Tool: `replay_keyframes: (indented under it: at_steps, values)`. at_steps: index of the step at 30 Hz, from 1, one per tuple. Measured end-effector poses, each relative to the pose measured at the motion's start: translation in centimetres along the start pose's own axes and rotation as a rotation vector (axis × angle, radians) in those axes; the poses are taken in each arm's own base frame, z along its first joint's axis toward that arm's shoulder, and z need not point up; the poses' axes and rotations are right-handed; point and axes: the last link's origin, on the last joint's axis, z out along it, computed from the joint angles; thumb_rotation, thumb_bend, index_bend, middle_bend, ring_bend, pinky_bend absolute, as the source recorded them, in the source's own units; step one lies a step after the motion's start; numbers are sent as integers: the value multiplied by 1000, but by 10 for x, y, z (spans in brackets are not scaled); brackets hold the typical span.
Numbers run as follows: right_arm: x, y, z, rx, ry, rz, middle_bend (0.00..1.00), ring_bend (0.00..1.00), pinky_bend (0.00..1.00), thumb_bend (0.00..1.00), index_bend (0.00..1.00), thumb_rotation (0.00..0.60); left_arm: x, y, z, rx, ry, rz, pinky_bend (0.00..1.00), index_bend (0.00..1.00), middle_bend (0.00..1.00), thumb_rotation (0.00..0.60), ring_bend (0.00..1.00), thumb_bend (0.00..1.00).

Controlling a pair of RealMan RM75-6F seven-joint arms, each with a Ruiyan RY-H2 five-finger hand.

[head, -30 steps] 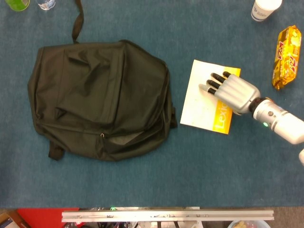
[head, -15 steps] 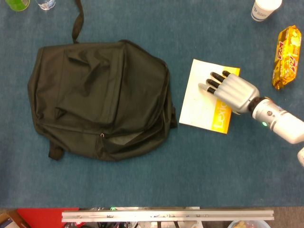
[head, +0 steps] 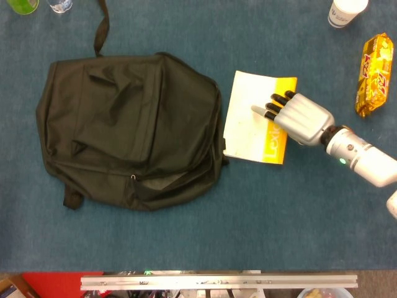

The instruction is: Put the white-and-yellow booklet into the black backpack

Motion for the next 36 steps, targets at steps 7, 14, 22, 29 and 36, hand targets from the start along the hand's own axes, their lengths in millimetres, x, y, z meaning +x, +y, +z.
replay_keyframes:
  at_steps: [7, 14, 22, 29, 36]
  values:
    - [3, -8, 13, 7, 73, 14, 328, 235, 357, 575, 182, 600, 2, -1, -1, -3, 1, -9, 241, 173, 207, 600, 130, 255]
    - [8, -17, 25, -6, 155, 8, 400, 287, 433, 497, 378, 600, 3, -1, -2, -6, -2, -21, 241, 173, 207, 600, 130, 255]
    - [12, -19, 30, -58, 254, 3, 574, 471, 607, 437, 669, 600, 5, -2, -2, -15, -4, -27, 241, 173, 207, 600, 130, 255]
    - [17, -15, 25, -96, 326, 28, 642, 567, 700, 437, 776, 600, 7, -2, 0, -23, 2, -20, 241, 173, 207, 600, 130, 255]
    - [30, 3, 3, -147, 402, 61, 677, 630, 760, 438, 812, 600, 10, 3, 11, -64, -7, 10, 241, 173, 208, 600, 131, 255]
